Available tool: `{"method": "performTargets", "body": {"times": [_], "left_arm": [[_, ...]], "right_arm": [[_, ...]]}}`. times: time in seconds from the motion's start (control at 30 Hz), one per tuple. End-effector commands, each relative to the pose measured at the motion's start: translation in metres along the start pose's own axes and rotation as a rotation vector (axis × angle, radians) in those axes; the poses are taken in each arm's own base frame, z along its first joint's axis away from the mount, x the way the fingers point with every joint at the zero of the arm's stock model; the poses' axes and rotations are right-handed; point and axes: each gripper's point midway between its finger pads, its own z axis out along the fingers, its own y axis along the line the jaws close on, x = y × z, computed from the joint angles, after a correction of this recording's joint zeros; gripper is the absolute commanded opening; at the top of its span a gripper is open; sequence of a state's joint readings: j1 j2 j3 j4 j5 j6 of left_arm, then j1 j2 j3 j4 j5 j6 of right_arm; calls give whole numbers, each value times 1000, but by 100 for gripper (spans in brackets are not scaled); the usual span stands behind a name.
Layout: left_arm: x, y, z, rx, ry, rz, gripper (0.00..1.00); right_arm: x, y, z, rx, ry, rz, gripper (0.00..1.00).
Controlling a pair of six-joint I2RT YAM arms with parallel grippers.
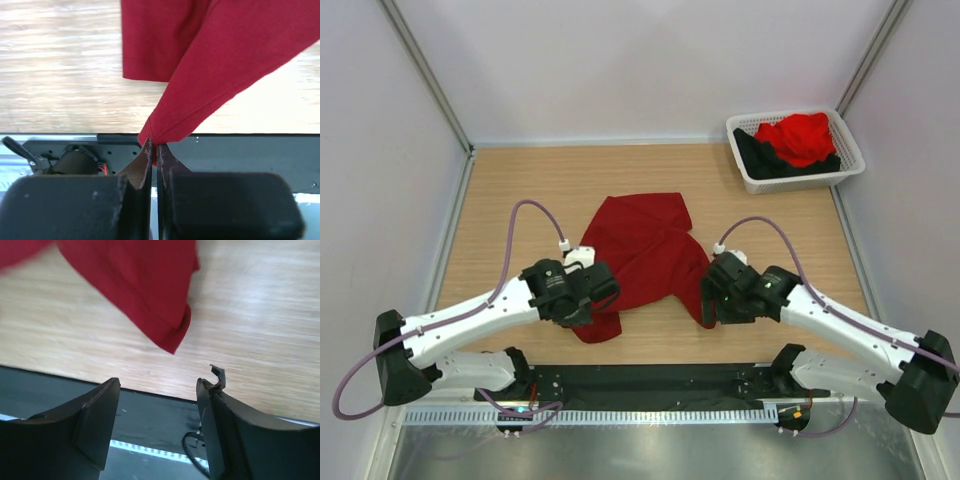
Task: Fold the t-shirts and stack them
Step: Flatten the tshirt out
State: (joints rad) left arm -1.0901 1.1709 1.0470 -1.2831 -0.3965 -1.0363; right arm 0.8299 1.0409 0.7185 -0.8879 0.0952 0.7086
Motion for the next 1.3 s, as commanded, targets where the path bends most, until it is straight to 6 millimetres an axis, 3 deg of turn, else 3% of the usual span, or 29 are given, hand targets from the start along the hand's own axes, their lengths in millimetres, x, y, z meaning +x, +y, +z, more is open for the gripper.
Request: {"method": "performTargets", "body": {"times": [0.0,0.07,0.23,0.3,0.47,0.6,0.63,0.7,0.87,1.27], "left_arm": [[-23,13,-13,-23,-80,-12,0],[-31,17,-19,-31,-104,-4,0],[-41,19,-24,-36,-130,3,0],[-42,18,-23,-40,-128,12,0],[-44,14,-21,-39,-121,31,0],[-43,13,-19,-42,-111,40,0],[-44,12,-19,-38,-111,38,0],[-44,12,-18,-35,-112,40,0],[-43,12,-17,-36,-106,39,0],[-42,11,-16,-29,-103,28,0]], "right_arm": [[-42,-7,-26,50,-137,180,70],[-48,-18,-24,75,-99,302,69],[-44,-3,-6,6,-41,528,67],[-43,-1,-2,-16,-51,628,61],[-18,-13,10,-10,-32,747,46],[-6,-19,14,-30,-42,825,46],[2,-21,22,-31,-29,837,47],[-4,-18,27,-75,-56,857,48],[5,-13,39,-76,3,837,48],[-15,-14,32,-65,-59,788,50]]}}
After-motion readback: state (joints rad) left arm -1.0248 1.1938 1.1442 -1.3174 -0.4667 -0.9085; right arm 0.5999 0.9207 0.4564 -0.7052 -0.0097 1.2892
